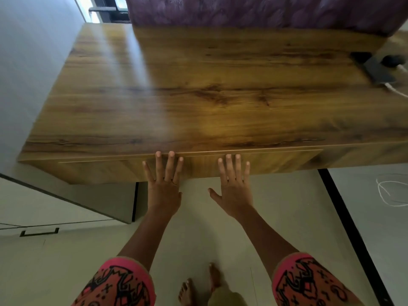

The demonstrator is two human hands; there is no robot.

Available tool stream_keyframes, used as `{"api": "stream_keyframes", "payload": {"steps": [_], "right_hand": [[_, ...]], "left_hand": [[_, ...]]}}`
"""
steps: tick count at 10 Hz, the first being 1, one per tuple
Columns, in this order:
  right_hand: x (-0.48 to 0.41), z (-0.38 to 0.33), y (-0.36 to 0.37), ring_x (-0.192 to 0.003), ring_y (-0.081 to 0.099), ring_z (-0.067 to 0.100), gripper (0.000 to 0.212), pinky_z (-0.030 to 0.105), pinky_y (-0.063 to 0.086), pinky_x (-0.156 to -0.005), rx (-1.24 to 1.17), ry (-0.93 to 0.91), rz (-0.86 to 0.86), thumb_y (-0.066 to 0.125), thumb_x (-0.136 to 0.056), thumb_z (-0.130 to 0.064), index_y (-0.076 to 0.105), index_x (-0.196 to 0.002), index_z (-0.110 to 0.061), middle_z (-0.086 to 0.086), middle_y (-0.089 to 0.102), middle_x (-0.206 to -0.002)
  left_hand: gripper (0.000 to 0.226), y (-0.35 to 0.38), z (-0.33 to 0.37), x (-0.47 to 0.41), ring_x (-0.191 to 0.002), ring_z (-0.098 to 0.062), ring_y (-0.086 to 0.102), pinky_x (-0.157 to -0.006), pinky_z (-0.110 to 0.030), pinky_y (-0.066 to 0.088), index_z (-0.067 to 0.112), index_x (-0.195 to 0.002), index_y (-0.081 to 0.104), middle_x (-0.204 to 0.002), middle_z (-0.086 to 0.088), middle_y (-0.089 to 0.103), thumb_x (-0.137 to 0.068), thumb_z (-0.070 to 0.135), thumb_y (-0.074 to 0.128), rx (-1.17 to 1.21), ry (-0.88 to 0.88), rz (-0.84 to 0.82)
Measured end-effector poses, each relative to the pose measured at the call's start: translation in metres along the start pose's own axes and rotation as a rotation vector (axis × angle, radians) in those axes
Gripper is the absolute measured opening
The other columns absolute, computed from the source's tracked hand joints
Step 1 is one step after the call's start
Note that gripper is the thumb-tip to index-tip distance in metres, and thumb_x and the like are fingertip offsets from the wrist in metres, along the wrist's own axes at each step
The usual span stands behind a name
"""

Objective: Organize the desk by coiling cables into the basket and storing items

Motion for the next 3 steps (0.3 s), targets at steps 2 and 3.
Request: {"api": "stream_keyframes", "payload": {"steps": [2,3], "right_hand": [[0.020,0.014,-0.059,-0.144,0.007,0.027,0.086,0.045,-0.003,-0.116,-0.120,0.050,0.055,0.045,-0.086,-0.052,0.011,-0.146,-0.001,0.016,0.014,-0.155],[0.025,0.028,-0.074,-0.144,0.008,0.028,0.083,0.045,0.000,-0.116,-0.133,0.080,0.048,0.038,-0.087,-0.052,0.010,-0.146,0.000,0.017,0.015,-0.155]], "left_hand": [[0.093,-0.051,0.012,0.028,-0.144,-0.034,0.001,-0.115,-0.054,0.003,0.000,-0.146,-0.002,-0.155,-0.016,-0.016,-0.075,0.007,0.058,0.140,-0.006,0.133],[0.091,-0.065,0.023,0.034,-0.144,-0.034,0.001,-0.115,-0.052,0.005,-0.001,-0.145,-0.002,-0.155,-0.016,-0.014,-0.078,0.009,0.058,0.148,0.018,0.171]]}}
Point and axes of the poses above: each hand's wrist, its own x-axis away from the middle knuckle, its own y-axis out of the palm, z = x × y, the point moved 5 cm from there along -x, towards the middle knuckle
